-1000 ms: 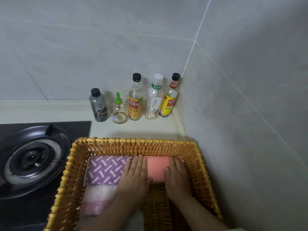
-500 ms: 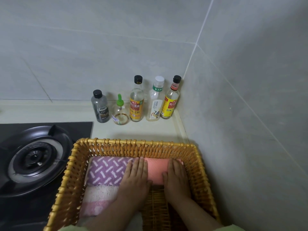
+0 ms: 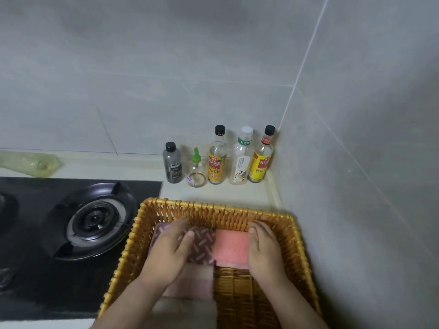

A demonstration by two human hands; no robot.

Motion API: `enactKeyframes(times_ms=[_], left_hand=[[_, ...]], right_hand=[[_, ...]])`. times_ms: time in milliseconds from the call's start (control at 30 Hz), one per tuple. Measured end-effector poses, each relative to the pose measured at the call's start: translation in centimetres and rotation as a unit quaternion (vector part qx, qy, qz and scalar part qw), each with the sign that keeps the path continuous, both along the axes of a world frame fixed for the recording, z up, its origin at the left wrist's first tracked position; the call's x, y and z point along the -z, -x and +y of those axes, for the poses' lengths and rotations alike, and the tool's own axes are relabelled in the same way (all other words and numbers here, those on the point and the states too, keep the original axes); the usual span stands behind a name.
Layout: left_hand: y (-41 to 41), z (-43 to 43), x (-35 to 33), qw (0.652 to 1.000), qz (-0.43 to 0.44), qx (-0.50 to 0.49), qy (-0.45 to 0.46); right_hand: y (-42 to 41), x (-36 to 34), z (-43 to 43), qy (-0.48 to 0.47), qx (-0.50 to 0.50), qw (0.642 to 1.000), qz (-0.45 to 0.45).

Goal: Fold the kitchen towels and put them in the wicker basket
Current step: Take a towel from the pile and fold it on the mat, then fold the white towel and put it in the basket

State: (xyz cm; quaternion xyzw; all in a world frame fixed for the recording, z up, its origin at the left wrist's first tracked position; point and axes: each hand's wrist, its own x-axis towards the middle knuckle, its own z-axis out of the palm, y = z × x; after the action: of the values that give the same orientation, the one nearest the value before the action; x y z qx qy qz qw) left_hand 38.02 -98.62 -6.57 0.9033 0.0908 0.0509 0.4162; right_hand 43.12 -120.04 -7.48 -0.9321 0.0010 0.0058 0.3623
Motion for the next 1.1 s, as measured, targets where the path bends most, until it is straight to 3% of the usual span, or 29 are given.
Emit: enactKeyframes(times_ms=[167,433,600,733,1100], left_hand=[[3.5,4.6,-3.4,0.991,-0.076,-0.100,0.055],[11.6,10.4,-6.0,0.972,-0.102,-0.201,0.067],[21.4,15.1,-7.4,0.969,-0.075,-0.233,0.024],[32.1,19.2,-8.9,0.957,-0.019,-0.286,0.040],[54.2,23.6,-10.2,0.910,-0.003,-0.414,-0.009]], right_hand=[[1.0,-3.7,2.3,-0.009,-0.088,0.996,0.014],[4.7,-7.4,9.1,-0.096,-0.136,0.986,0.001],[11.1,-9.2,16.1,-0.034,-0.262,0.963,-0.062],[18.2,-10.1,21.4,0.010,-0.339,0.939,-0.054],[34.6,-12.1,32.0,-0.038,-0.494,0.868,-0.035]])
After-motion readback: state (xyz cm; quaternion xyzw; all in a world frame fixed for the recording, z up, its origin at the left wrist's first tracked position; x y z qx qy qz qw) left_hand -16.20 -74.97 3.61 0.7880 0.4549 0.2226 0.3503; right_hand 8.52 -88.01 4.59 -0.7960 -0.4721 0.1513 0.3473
